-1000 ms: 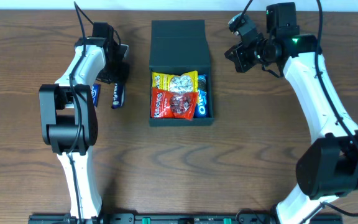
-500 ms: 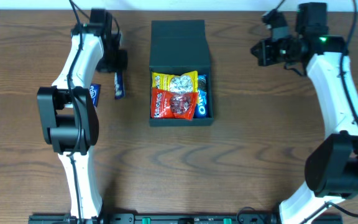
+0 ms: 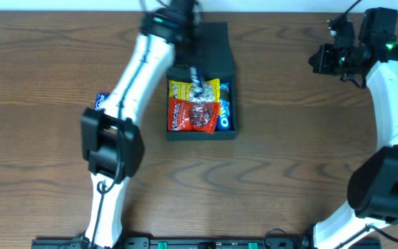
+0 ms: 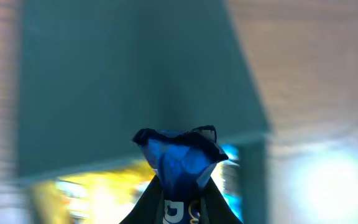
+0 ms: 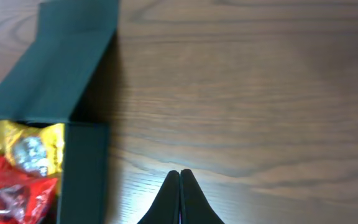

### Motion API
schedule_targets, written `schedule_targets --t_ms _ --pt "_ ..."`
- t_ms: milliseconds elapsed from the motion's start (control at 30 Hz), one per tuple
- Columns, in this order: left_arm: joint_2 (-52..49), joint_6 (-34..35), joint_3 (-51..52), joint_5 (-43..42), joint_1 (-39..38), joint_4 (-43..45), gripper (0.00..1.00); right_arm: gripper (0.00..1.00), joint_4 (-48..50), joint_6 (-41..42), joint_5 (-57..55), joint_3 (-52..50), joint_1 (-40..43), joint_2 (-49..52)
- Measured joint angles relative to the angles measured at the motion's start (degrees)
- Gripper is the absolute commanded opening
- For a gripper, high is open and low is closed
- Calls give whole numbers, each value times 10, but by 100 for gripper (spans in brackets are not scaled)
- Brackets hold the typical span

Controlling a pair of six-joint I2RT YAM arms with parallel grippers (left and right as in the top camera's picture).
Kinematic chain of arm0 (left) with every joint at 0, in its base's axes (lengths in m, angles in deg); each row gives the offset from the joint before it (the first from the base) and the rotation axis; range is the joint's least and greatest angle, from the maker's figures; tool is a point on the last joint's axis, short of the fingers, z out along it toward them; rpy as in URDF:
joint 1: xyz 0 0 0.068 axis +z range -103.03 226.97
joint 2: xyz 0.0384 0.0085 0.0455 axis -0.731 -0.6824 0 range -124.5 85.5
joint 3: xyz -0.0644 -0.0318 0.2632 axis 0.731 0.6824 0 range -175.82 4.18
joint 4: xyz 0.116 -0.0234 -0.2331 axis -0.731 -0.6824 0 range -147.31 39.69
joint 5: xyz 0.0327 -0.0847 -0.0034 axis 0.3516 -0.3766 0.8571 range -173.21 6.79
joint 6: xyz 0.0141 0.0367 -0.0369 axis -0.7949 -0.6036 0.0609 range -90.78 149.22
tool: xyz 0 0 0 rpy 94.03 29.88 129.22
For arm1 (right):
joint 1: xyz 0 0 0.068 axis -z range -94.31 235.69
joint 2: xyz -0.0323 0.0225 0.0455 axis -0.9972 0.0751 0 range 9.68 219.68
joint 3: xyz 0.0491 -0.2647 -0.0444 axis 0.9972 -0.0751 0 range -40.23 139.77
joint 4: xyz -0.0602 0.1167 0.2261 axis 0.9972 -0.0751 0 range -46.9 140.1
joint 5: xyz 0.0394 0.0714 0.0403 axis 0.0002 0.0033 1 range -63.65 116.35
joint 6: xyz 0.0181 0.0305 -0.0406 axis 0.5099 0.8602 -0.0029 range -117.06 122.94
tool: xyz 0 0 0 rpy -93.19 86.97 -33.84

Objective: Pack container
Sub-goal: 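Lower the Dairy Milk bar into the box's right side, release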

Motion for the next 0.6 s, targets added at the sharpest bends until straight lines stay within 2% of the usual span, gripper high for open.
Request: schedule_targets --t_ms 233,600 --pt "0 73 0 39 -84 -33 6 1 -1 9 -16 0 27 0" --pt "0 112 0 63 -103 -41 6 2 -10 10 -17 0 29 0"
